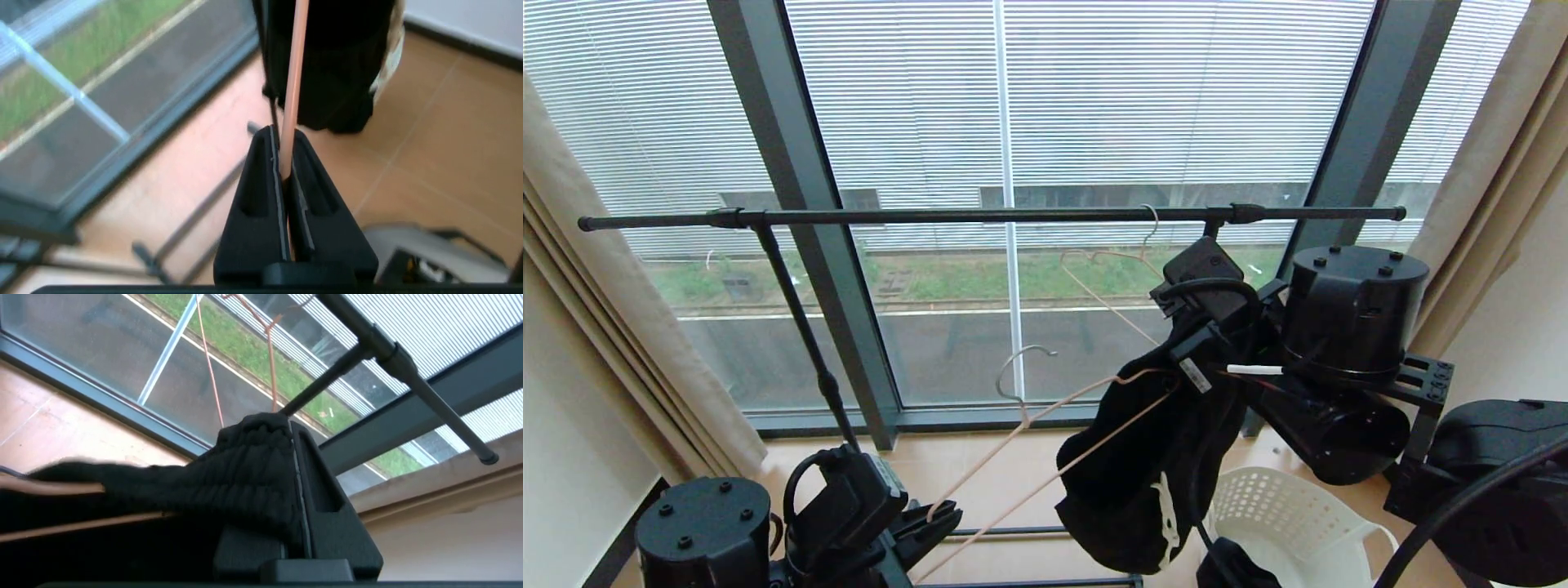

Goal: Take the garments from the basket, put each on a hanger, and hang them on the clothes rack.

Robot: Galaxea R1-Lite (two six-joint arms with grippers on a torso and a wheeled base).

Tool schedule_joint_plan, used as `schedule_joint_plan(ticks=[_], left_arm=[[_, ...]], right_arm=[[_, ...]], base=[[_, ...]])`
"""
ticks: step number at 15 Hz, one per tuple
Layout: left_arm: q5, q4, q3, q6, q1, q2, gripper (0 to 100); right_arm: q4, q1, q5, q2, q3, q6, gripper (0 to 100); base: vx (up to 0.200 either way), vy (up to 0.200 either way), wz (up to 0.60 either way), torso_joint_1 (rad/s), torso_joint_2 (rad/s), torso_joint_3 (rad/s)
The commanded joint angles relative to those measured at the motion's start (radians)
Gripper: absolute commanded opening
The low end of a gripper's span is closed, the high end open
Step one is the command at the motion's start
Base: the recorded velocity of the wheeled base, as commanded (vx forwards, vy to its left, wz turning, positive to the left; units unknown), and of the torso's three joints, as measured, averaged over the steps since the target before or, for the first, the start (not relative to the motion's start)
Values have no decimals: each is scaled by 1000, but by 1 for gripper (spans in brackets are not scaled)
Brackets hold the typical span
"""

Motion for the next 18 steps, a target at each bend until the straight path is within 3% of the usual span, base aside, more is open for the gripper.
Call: schedule_joint_plan(ticks=[1,2,12,14,18], left_arm=[[8,119,-63,1,-10,-136,0],[7,163,-76,-1,-15,-162,0],[2,163,-68,3,-19,-158,0],[0,163,-65,4,-19,-158,0],[-12,162,-60,6,-19,-162,0]], right_arm=[[1,20,0,-1,-3,0,0],[1,32,-2,4,-8,0,0],[-11,167,-48,47,-60,9,0],[-11,159,-92,45,-91,10,0],[-13,54,-97,42,-132,16,0]], base=[[0,0,0,0,0,0],[0,0,0,0,0,0],[0,0,0,0,0,0],[0,0,0,0,0,0],[0,0,0,0,0,0]])
